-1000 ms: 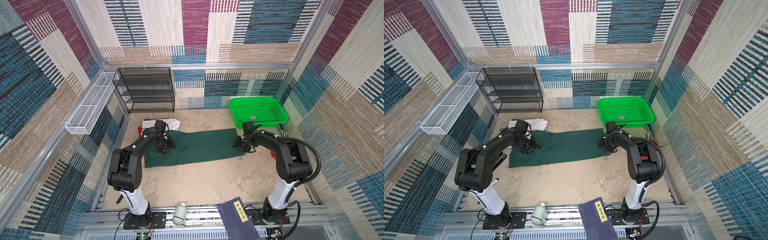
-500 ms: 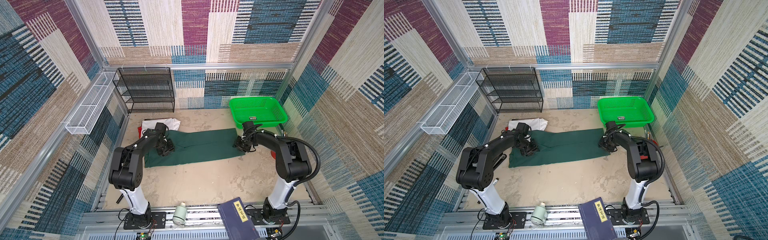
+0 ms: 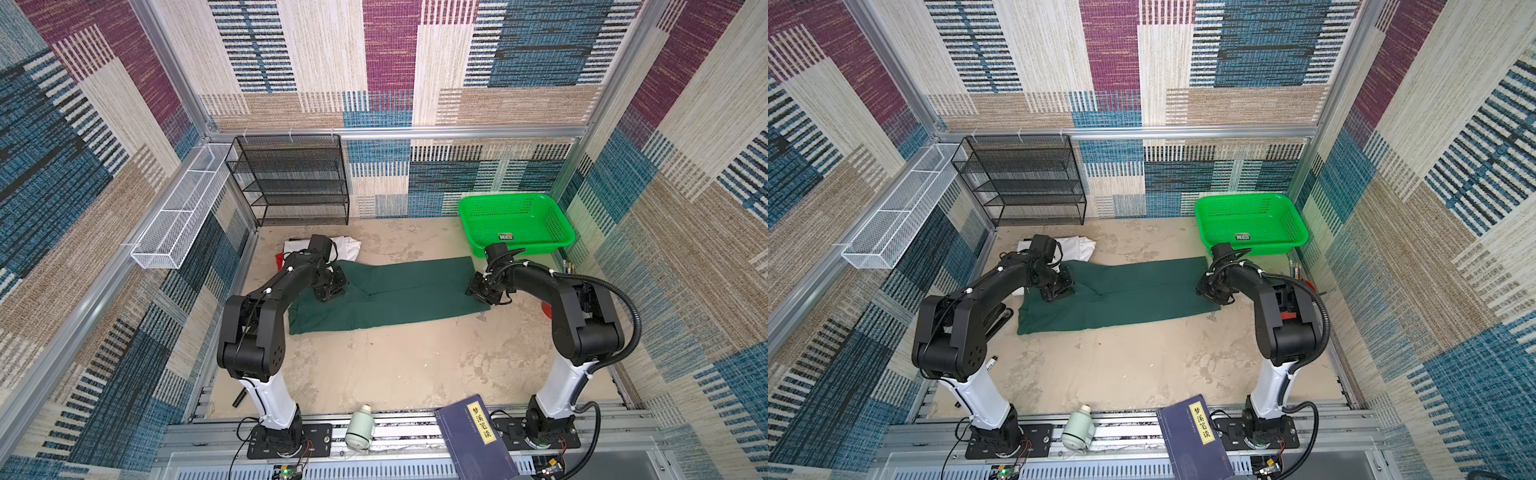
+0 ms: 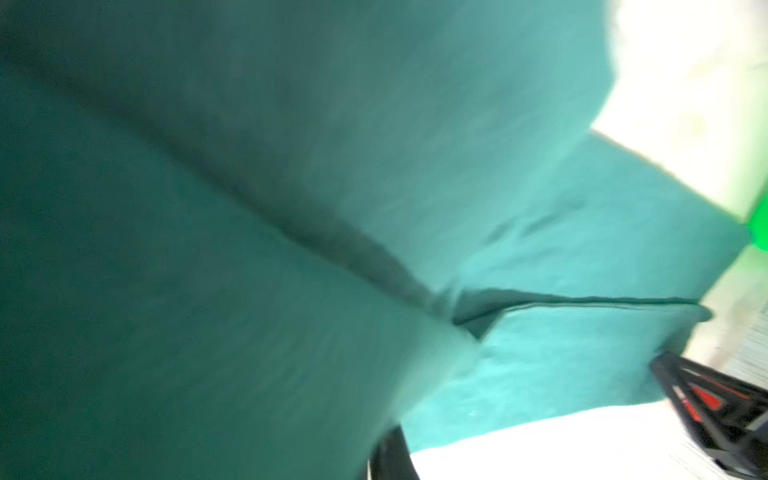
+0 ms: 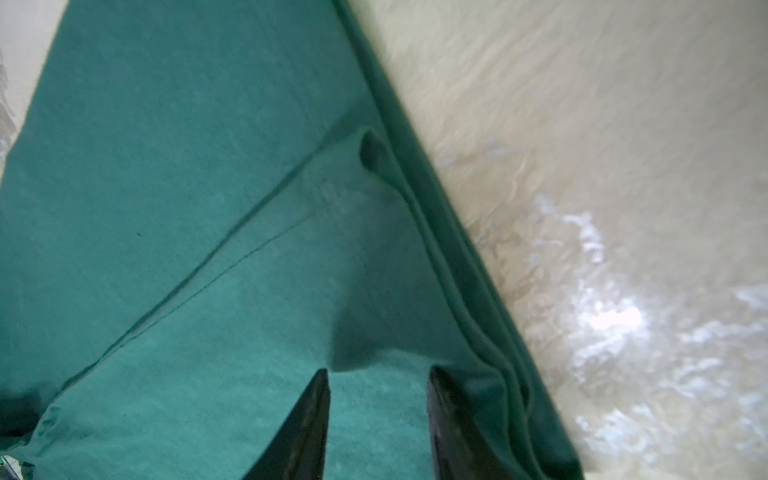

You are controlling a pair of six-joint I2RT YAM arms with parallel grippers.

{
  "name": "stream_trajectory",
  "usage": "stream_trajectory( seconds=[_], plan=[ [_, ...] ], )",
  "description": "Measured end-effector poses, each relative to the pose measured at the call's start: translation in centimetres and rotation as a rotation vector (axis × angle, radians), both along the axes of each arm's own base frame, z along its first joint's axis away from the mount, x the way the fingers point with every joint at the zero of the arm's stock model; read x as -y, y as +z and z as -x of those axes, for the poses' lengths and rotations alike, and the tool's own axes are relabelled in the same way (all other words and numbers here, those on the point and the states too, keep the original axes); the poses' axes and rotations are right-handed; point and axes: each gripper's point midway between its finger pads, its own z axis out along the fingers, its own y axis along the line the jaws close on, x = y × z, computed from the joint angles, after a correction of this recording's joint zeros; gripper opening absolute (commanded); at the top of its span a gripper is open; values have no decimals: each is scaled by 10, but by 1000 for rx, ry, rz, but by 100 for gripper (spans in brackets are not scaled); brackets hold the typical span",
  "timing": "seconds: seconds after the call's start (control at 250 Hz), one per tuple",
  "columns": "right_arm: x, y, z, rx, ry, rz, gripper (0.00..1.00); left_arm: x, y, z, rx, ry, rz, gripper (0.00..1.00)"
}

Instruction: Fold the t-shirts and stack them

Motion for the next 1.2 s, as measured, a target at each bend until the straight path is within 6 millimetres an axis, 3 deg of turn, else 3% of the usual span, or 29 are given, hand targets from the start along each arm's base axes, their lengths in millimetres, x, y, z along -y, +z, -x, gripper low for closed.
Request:
stream_trajectory(
  seconds=[0.484, 0.568, 0.736, 0.832, 0.984, 1.1, 1.2],
  plan=[
    [-1, 1, 4, 13, 2, -10, 42, 12, 23, -66, 25, -124, -41, 17],
    [-1, 2, 5, 11, 2, -10, 42, 14, 29, -75, 33, -141, -45, 24],
    [0, 1, 9, 4, 2, -11, 42, 17, 41, -86, 61, -174, -42, 26],
    [0, 2, 10, 2, 2, -10, 42, 18, 53, -81, 86, -179, -35, 26],
    [0, 2, 13, -7, 3, -10, 42, 5, 73, -45, 108, -165, -68, 26],
    [-1, 1, 14, -6, 4, -17, 42, -11, 66, -17, 76, -143, -110, 26],
    [-1, 1, 14, -5, 5, -17, 42, -35, 54, -11, 38, -93, -141, 26]
  ],
)
